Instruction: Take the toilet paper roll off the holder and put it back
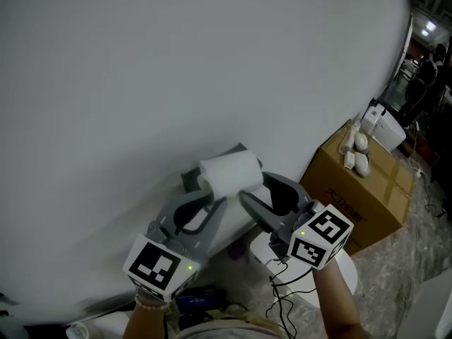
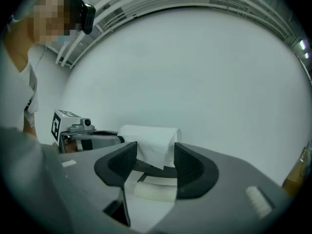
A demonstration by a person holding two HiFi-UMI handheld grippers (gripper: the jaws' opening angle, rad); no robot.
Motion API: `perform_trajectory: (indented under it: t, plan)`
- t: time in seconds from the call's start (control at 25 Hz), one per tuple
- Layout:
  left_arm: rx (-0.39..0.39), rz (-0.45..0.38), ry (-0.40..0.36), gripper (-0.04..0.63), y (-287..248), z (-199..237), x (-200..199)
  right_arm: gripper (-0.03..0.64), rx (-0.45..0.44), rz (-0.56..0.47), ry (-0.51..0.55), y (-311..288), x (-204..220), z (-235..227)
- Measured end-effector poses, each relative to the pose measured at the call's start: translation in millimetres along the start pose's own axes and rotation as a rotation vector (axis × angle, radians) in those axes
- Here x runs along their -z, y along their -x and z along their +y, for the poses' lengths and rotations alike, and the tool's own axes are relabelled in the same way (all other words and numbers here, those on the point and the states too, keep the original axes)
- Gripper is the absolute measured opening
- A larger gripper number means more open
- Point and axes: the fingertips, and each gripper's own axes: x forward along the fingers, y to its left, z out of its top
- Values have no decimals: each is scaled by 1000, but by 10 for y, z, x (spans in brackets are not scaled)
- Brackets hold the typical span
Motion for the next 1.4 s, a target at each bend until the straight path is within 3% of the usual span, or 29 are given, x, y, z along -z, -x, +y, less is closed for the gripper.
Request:
perform_trajectory:
  t: [0.2, 0.52, 0.8, 1.0, 1.4]
  plan:
    - [59, 0, 43, 49, 58, -46, -60, 224, 2, -8, 20, 4, -60, 57]
    - [164, -24, 59, 48, 94, -444, -101, 224, 86, -33, 16, 393, -60, 140]
    - [264, -44, 65, 49, 174, -464, -250, 222, 225, -40, 71, 481, -222, 259]
    - [337, -50, 71, 48, 42, -879, -275, 222, 331, -29, 118, 950, -211, 229]
    - [473, -58, 94, 48, -64, -1013, -137, 222, 498, -30, 87, 1156, -58, 168]
